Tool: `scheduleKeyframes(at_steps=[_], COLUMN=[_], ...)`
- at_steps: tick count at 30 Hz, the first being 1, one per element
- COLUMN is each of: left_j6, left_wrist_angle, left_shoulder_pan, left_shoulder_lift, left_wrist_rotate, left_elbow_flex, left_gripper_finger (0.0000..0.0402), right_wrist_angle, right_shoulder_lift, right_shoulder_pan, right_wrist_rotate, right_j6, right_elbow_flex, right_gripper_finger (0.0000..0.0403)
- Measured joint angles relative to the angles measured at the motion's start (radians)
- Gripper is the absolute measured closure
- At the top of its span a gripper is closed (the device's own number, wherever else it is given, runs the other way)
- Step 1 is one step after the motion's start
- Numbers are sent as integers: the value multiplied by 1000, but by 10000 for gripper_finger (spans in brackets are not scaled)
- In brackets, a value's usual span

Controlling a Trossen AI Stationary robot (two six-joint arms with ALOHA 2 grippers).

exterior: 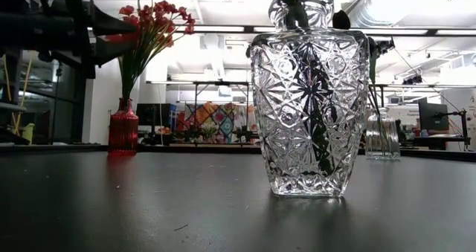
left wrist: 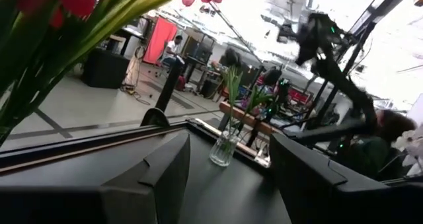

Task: Sort flowers into vase by color
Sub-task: Return to Home Position

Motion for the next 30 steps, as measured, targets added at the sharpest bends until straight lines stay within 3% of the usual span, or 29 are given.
scheduleKeyframes(at_steps=[2,6,15,19,23,30], left_j6=[0,0,0,0,0,0], left_wrist_angle=[-6,-15,-15,-15,-14,-15], left_shoulder_pan=[0,0,0,0,0,0], left_shoulder_lift=[0,0,0,0,0,0], left_wrist_rotate=[0,0,0,0,1,1], left_elbow_flex=[0,0,0,0,0,0], left_gripper_finger=[208,208,208,208,208,208], right_wrist_angle=[112,154,137,3,-93,308], right_shoulder_lift=[126,304,475,450,337,124], right_shoulder_pan=[50,266,840,1014,1135,1334], right_wrist_rotate=[-29,36,264,360,585,923], right_j6=[46,-11,-176,-223,-256,-179], right_elbow_flex=[36,77,81,81,57,-303], right_gripper_finger=[402,402,403,403,403,403])
